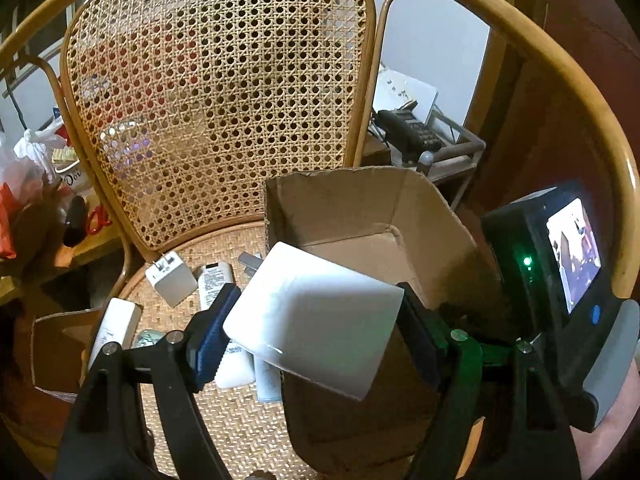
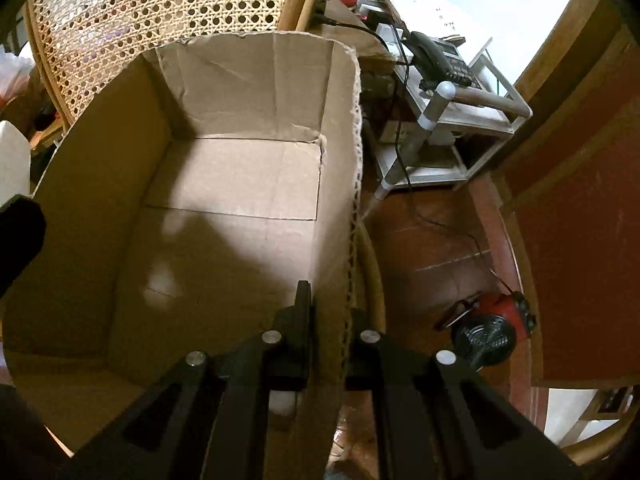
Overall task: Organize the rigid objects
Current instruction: 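Carry the pad into the box and open the left tool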
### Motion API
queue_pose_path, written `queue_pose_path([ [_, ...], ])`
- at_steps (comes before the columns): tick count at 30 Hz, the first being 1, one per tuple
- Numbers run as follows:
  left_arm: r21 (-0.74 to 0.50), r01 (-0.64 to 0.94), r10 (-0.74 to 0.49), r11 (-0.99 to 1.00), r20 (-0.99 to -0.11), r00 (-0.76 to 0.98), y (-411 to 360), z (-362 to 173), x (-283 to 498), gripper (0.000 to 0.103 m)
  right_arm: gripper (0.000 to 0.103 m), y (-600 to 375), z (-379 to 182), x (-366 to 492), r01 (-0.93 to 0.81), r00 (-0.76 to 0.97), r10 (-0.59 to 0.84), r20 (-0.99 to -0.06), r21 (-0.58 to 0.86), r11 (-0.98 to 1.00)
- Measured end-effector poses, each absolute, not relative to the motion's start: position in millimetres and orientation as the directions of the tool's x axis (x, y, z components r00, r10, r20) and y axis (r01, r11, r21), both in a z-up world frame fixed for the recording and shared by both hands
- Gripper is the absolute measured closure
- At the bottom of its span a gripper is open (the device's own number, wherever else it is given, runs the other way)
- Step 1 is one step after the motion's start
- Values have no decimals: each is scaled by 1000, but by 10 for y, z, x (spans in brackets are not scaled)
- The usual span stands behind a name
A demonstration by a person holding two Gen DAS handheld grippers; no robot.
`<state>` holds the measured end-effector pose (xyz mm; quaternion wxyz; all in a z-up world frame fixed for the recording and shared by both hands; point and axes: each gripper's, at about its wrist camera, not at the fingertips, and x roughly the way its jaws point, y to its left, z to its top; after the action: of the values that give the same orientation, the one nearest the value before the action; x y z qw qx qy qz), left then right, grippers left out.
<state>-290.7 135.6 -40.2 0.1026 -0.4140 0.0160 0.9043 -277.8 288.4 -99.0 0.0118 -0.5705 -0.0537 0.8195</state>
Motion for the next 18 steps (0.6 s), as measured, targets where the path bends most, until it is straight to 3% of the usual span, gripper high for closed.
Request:
queue_pose_path([
  [18,-13,-208,145,-978,-758,-636,1386,-437,-2860,19,93,2922,-993,-2792,35,-350,73,-934,-91,-995],
])
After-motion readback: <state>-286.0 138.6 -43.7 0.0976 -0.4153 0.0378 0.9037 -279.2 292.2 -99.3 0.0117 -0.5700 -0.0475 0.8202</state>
